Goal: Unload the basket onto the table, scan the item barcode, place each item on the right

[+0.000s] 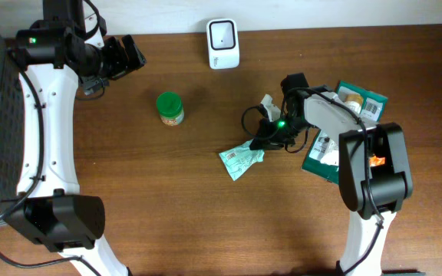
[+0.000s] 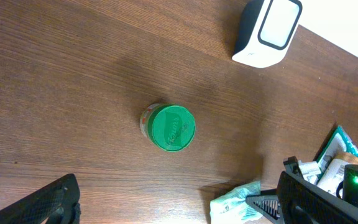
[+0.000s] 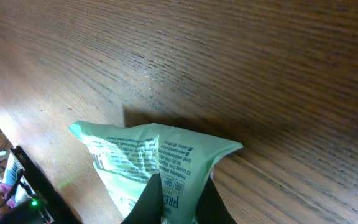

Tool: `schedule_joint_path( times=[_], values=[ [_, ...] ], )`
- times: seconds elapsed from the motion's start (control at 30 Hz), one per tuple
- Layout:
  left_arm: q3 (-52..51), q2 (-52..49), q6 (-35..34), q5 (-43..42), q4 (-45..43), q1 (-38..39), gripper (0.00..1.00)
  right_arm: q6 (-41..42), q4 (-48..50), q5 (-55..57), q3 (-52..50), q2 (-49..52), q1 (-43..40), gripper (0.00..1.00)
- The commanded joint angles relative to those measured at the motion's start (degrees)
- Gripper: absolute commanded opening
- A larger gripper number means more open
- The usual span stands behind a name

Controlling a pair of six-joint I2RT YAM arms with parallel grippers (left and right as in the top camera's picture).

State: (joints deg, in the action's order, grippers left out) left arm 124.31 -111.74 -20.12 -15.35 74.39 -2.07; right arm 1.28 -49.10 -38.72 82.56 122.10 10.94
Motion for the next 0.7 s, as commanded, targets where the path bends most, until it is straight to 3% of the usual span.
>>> schedule_joint_path(
  times=[0.0, 0.17, 0.3, 0.5, 0.6, 0.67],
  values=[
    [0.5, 0.9, 0.5, 0.3, 0.1, -0.1, 0.99, -0.4, 0.5, 0.1, -0.4, 0.4, 0.3, 0.04],
    [0.5, 0.9, 0.5, 0.3, 0.1, -0.1, 0.99, -0.5, -0.4, 2.3, 3.5, -6.2, 0.3, 0.04],
    [0.5, 0.9, 0.5, 0.4, 0.1, -0.1, 0.99, 3.5, -2.3, 5.0, 9.2, -18.0, -0.1, 0.04],
    [0.5, 0.9, 0.5, 0.3, 0.1, -0.1, 0.99, 19.3, -8.2, -2.7, 13.3, -29.0, -9.0, 0.04],
    [0.5, 0.9, 0.5, 0.4, 0.1, -0.1, 0.99, 19.3, -11.6, -12.9, 13.4, -30.7, -13.1, 0.04],
    [0.5, 0.9, 0.5, 0.4, 0.1, -0.1, 0.99, 16.7, -11.6, -14.0, 13.4, -32.0, -13.2, 0.04]
  ],
)
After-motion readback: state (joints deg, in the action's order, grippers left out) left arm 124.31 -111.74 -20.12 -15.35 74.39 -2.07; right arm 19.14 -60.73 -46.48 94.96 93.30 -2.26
